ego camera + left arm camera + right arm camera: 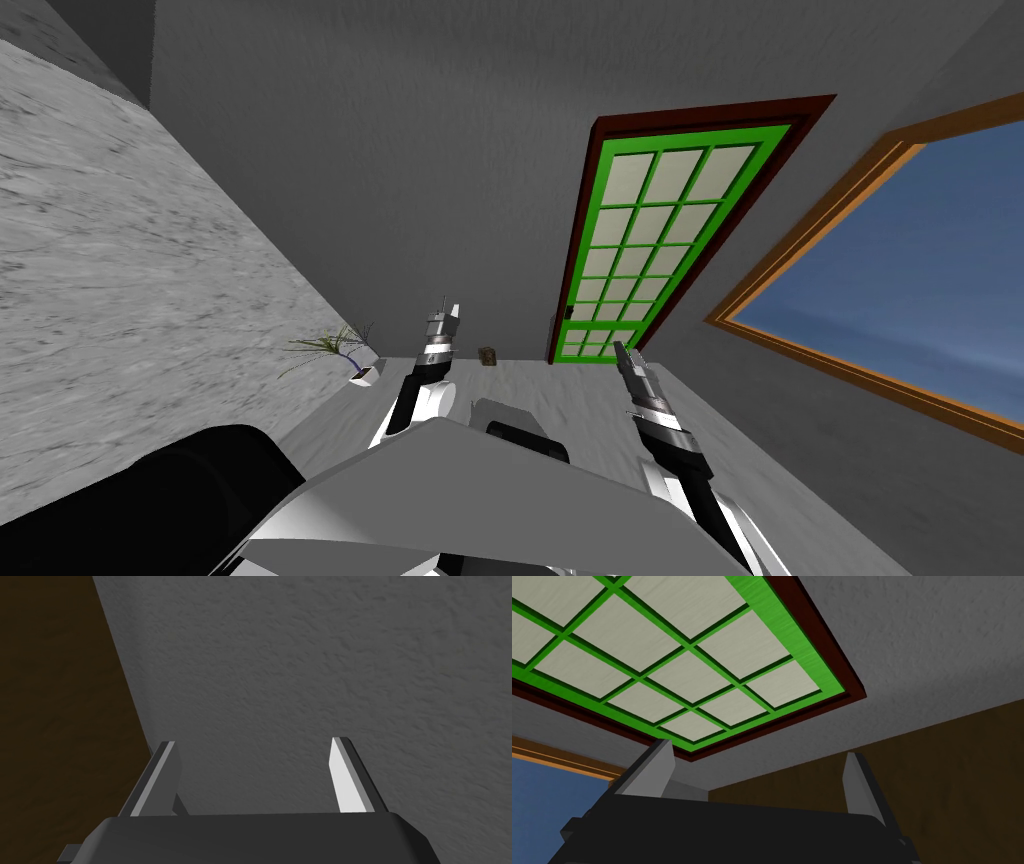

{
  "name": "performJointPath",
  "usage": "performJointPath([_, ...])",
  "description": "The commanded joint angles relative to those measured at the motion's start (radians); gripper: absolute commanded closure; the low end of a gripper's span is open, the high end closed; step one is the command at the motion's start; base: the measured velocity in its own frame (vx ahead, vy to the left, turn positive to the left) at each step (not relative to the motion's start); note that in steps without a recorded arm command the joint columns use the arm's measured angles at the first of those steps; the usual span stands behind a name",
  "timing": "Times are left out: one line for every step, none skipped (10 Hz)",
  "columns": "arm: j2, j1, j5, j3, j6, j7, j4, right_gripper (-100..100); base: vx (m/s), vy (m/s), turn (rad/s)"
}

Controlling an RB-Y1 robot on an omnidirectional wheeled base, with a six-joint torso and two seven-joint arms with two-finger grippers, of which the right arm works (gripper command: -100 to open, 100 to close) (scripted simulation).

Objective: Pull the door open

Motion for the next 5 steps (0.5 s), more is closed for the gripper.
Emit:
performJointPath([-0.004, -0.001, 0.012, -0.009, -0.011, 0.022, 0.028, -100, 0.101, -0.020, 0.045])
performJointPath([-0.005, -0.003, 0.020, -0.013, -0.020, 0.036, 0.049, -100, 0.097, -0.016, 0.041])
performJointPath([-0.006, -0.004, 0.028, -0.019, -0.029, 0.051, 0.070, -100, 0.094, -0.021, 0.044])
performJointPath([-0.007, -0.006, 0.035, -0.024, -0.038, 0.065, 0.091, -100, 0.091, -0.018, 0.044])
performJointPath([-0.008, -0.008, 0.043, -0.029, -0.047, 0.079, 0.113, -100, 0.095, -0.023, 0.040])
